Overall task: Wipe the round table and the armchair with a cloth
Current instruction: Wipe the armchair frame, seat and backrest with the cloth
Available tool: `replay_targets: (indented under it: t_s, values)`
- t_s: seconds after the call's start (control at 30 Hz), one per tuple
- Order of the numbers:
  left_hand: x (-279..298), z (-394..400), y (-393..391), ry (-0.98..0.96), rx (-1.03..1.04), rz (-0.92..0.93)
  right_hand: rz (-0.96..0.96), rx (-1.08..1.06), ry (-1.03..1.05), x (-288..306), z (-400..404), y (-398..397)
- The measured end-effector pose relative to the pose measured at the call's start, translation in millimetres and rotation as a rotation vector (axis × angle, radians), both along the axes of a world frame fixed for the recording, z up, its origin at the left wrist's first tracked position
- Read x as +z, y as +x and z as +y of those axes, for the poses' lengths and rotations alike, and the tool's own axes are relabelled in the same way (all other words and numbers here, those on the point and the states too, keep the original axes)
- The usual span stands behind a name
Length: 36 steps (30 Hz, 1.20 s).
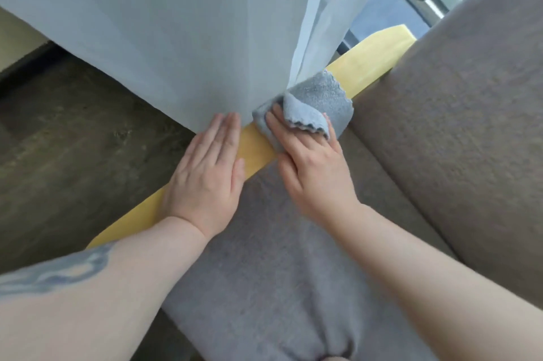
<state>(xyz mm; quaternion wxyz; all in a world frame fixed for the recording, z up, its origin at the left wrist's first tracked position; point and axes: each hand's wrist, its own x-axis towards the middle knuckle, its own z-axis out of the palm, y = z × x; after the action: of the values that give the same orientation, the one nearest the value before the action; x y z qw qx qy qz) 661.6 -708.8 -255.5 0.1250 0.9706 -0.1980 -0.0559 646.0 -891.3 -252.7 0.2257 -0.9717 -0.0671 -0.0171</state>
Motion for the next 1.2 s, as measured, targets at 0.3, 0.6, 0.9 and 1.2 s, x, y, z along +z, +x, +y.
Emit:
replay_targets:
  t_s: [0.3, 0.6, 0.9, 1.2]
  values:
    - [-0.2, -1.3, 1.0, 0.016, 0.037, 0.011, -0.008, 0.111, 0.103, -9.0, -45.3, 25.4]
    - [-1.4, -1.4, -0.2, -0.006, 0.071, 0.037, -0.026, 0.099, 0.012, -5.9, -65.0, 61.0]
    - [0.6, -1.6, -1.0, 0.041, 0.065, 0.061, 0.263, -0.826, -0.145, 6.1, -40.1, 151.3]
    - [3.2, -0.4, -1.1, 0.036, 0.039, 0.065, 0.265, -0.747, -0.16, 6.2, -2.6, 102.6]
